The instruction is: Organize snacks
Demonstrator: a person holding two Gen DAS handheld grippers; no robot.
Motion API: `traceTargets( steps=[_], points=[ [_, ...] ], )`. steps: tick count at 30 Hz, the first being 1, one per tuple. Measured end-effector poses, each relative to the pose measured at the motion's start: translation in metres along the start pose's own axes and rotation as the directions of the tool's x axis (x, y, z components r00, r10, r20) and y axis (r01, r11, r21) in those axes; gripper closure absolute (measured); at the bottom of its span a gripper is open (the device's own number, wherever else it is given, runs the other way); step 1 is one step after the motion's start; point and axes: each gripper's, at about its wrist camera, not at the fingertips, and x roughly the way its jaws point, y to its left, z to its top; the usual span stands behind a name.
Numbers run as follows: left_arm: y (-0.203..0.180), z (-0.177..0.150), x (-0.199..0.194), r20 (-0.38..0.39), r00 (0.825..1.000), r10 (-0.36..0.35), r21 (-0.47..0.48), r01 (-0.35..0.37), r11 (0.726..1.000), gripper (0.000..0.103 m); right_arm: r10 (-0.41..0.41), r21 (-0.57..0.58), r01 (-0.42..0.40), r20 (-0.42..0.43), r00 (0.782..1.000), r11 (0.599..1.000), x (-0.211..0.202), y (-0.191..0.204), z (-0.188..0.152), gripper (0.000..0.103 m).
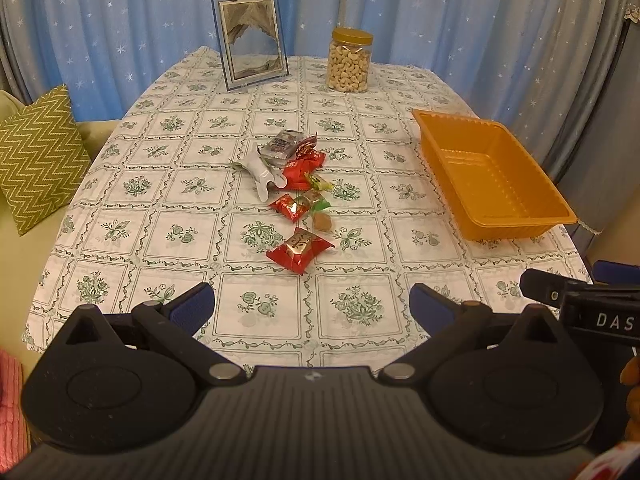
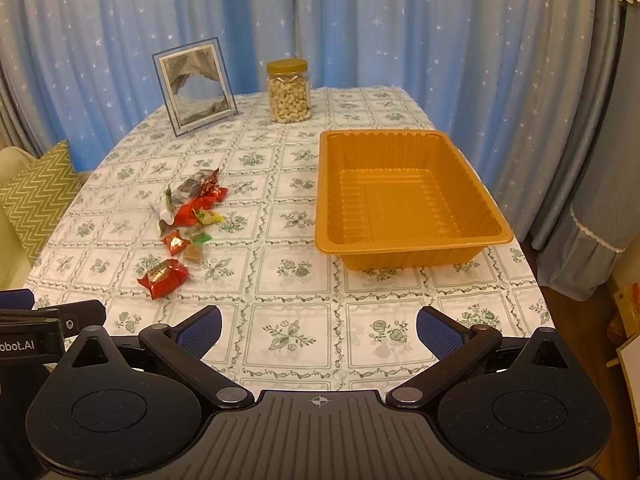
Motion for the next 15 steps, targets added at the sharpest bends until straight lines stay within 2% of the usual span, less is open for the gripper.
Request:
traceTargets(
  steps=[15],
  points=[
    [0.0001, 0.0004, -0.0005, 0.000, 1.000, -0.002, -0.001, 0.002, 1.000, 0.000, -0.001, 0.000, 0.001, 0.002, 1.000, 1.000, 0.0006, 0.0006, -0.0010, 0.000]
  ],
)
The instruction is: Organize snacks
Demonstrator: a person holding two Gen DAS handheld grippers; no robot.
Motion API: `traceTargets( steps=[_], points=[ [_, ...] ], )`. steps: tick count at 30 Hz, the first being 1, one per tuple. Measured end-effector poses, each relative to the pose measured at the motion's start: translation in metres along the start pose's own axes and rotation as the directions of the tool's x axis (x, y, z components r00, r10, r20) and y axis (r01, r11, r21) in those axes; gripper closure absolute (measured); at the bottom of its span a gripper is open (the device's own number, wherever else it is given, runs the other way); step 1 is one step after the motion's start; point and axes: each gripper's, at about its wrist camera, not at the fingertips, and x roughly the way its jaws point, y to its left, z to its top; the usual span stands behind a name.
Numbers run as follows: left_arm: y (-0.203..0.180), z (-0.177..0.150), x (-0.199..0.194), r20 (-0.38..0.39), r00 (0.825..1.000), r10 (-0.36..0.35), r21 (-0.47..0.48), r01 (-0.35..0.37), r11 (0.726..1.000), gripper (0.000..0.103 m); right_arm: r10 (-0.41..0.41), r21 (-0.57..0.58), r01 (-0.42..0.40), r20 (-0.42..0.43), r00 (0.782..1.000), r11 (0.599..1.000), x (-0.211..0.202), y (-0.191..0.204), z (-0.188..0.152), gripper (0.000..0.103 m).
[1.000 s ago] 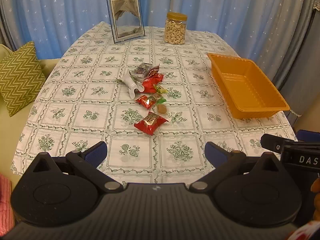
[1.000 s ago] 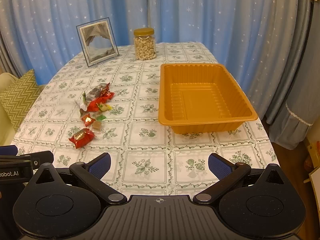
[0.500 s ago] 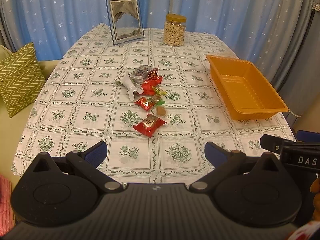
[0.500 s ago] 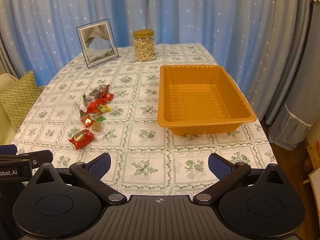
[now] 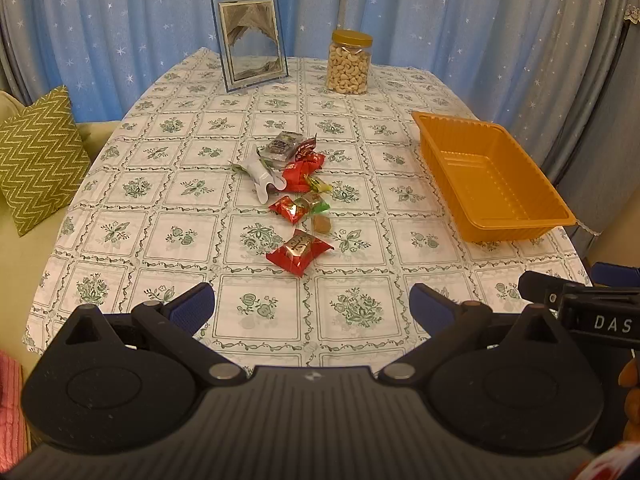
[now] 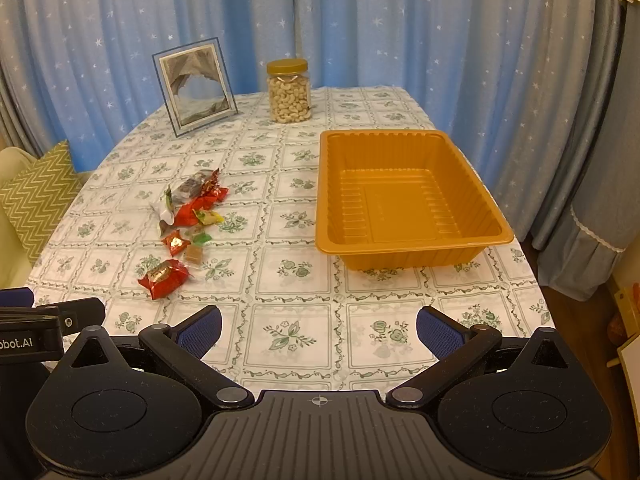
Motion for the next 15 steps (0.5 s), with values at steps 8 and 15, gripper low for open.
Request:
traceTargets(
  steps=[8, 15],
  points=[
    [-0.0007, 0.0016, -0.0007, -0.001, 1.000, -0.002, -0.002, 0.002, 1.000, 0.000, 0.002, 0.002, -0.002, -0.002, 1.000, 1.000, 0.0006, -0.0002, -0.0005, 0.000],
    [-0.0008, 0.0012, -0.0007, -0.002, 1.000, -0.005, -0.004, 0.005, 1.000, 0.000, 0.002, 0.001, -0.002, -0.002, 1.000, 1.000, 0.0010, -0.0003, -0.0009, 0.000]
  ],
)
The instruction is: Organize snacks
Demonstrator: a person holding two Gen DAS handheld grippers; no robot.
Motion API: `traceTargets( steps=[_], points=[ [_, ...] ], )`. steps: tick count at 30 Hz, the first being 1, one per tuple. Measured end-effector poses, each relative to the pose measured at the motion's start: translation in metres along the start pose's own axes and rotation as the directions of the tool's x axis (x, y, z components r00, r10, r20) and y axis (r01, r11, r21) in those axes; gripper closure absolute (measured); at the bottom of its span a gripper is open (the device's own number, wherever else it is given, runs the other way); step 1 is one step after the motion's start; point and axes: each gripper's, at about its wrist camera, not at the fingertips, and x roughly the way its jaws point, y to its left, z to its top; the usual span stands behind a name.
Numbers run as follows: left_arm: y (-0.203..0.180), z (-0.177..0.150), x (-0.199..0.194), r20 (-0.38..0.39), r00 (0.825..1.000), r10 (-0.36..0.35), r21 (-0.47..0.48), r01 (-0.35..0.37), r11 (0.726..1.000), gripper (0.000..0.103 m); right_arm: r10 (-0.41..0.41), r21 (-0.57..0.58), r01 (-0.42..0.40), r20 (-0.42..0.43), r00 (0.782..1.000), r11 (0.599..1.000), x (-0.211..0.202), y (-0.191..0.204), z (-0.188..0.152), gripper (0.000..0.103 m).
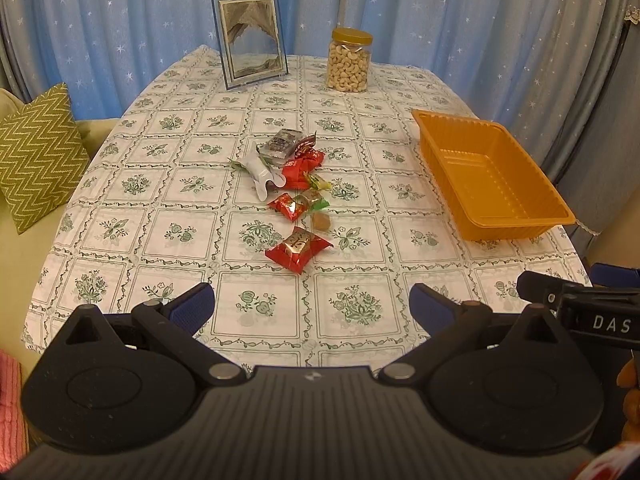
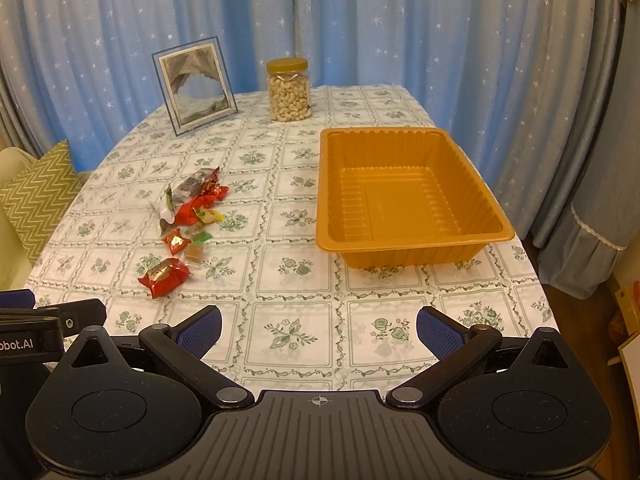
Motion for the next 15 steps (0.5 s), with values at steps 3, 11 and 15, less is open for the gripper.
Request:
traceTargets(
  steps=[3, 11, 15],
  points=[
    [0.0002, -0.0002, 0.0001, 0.000, 1.000, -0.002, -0.001, 0.002, 1.000, 0.000, 0.000, 0.000, 0.000, 0.000, 1.000, 1.000, 0.0000, 0.0000, 0.0000, 0.000],
    [0.0011, -0.0027, 0.0008, -0.001, 1.000, -0.002, -0.005, 0.002, 1.000, 0.000, -0.001, 0.002, 0.001, 0.000, 1.000, 1.000, 0.0006, 0.0000, -0.0016, 0.000],
    [0.0014, -0.0030, 0.0009, -0.002, 1.000, -0.002, -0.006, 0.002, 1.000, 0.000, -0.001, 0.003, 0.001, 0.000, 1.000, 1.000, 0.0007, 0.0000, -0.0018, 0.000]
  ],
)
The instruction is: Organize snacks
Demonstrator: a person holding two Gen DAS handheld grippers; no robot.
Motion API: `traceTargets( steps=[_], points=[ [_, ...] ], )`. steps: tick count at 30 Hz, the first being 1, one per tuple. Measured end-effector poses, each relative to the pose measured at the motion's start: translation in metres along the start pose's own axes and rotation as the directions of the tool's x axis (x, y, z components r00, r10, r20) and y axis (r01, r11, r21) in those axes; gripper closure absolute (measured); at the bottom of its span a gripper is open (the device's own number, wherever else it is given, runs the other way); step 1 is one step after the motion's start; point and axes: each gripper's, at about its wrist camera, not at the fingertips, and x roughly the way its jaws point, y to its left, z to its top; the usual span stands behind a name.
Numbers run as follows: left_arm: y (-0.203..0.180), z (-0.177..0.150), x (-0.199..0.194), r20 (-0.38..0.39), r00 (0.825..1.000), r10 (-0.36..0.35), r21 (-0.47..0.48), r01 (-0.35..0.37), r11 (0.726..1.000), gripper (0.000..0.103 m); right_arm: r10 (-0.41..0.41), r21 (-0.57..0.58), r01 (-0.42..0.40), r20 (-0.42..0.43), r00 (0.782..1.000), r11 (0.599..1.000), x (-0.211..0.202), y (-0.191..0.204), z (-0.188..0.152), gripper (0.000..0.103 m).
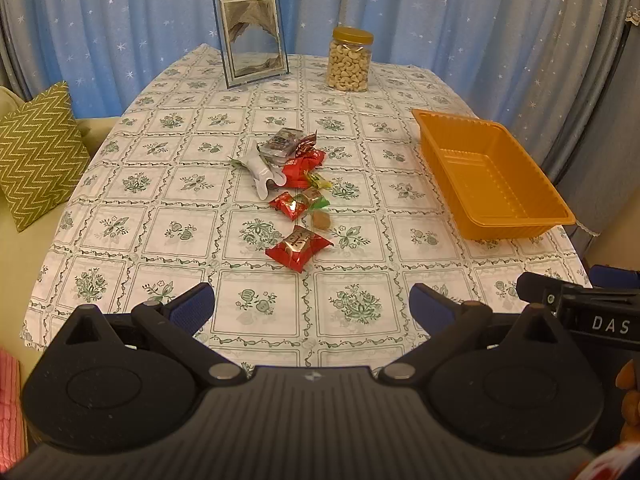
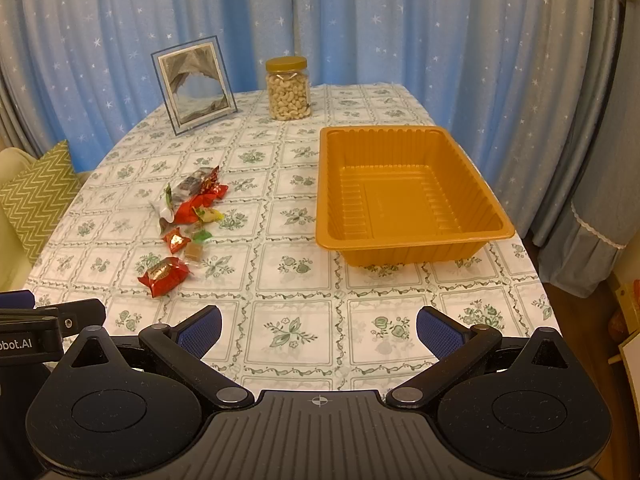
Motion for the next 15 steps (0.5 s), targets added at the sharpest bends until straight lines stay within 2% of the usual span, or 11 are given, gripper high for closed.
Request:
traceTargets(
  steps=[15],
  points=[
    [0.0042, -0.0024, 0.0010, -0.002, 1.000, -0.018, -0.018, 0.018, 1.000, 0.000, 0.006, 0.003, -0.006, 0.002, 1.000, 1.000, 0.0008, -0.0004, 0.0000, 0.000]
  ],
)
